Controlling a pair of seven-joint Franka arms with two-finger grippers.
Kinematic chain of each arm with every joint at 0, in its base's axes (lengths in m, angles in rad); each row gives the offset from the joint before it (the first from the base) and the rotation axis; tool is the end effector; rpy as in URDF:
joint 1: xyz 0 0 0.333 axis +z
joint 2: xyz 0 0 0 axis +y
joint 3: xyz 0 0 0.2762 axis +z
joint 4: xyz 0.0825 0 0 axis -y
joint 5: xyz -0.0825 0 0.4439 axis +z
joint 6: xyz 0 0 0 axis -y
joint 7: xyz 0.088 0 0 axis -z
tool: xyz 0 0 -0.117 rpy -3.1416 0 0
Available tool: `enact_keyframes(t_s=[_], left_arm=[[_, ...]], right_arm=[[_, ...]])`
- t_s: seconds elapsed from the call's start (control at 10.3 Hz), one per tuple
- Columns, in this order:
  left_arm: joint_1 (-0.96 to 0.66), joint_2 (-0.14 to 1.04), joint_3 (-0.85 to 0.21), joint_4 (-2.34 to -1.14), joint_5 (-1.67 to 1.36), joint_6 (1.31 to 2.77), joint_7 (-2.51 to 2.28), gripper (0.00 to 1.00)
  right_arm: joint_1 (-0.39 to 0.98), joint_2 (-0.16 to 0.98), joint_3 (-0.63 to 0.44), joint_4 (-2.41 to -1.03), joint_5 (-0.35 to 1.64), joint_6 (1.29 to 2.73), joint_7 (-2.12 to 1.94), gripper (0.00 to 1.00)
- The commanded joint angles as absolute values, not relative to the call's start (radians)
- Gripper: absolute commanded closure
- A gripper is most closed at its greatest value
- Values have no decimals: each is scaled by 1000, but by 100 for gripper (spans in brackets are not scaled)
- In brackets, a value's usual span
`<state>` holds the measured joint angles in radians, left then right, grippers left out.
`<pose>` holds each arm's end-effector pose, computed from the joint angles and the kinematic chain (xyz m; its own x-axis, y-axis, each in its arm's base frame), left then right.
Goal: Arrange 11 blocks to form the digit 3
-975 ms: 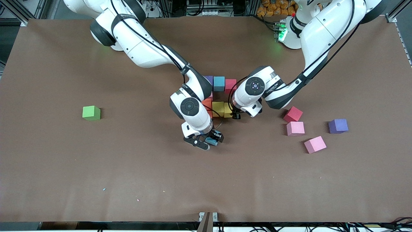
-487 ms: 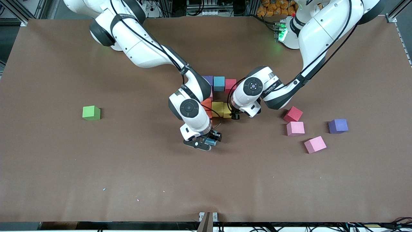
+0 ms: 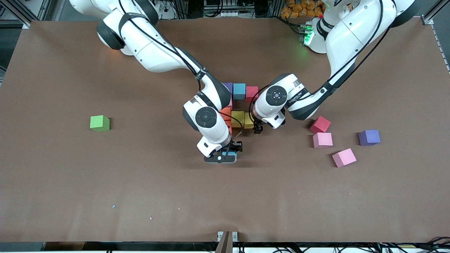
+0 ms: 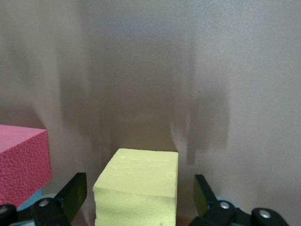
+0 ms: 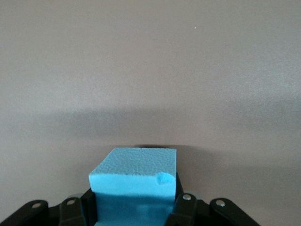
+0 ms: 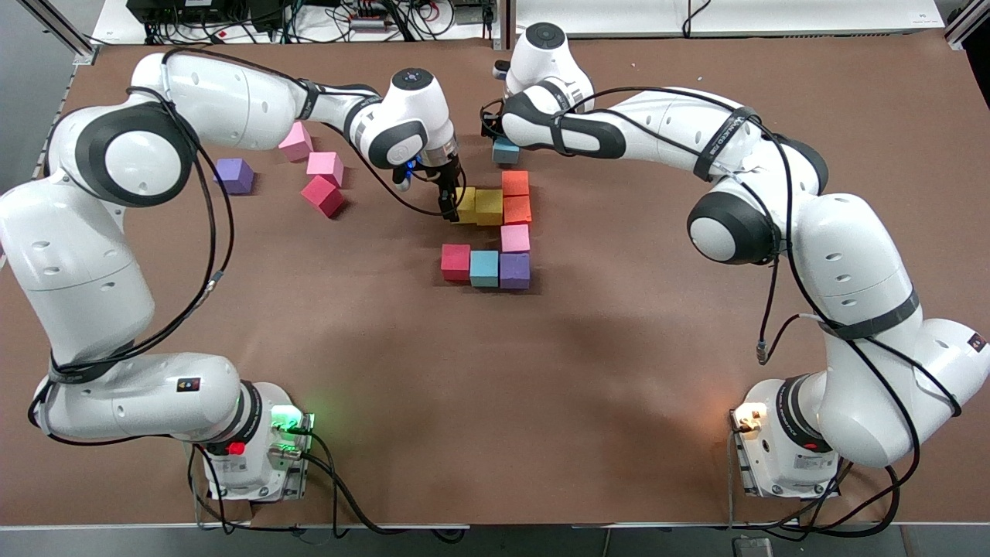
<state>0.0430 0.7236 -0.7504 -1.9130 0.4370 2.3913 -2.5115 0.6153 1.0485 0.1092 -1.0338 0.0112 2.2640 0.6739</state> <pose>0.4789 -0.4257 0.1172 -0.0352 0.9922 -0.1196 0.9907 0.0189 -0.1344 0.6292 0.5201 0.1577 0.9967 -0.0266 0.0770 -0.0111 -0.9808 -0.1948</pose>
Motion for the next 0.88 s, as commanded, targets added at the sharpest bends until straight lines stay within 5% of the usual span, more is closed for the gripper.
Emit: enact_keyframes(t_s=[0.0, 0.78], left_arm=[[37, 694, -744, -1904, 439, 2372, -2485, 0], [58, 582, -759, -1910, 430, 2227, -2418, 0]], right_arm=[[607, 1046, 130, -1045, 3, 2211, 606, 100], [597, 1046, 156, -1048, 6, 2129, 607, 100]])
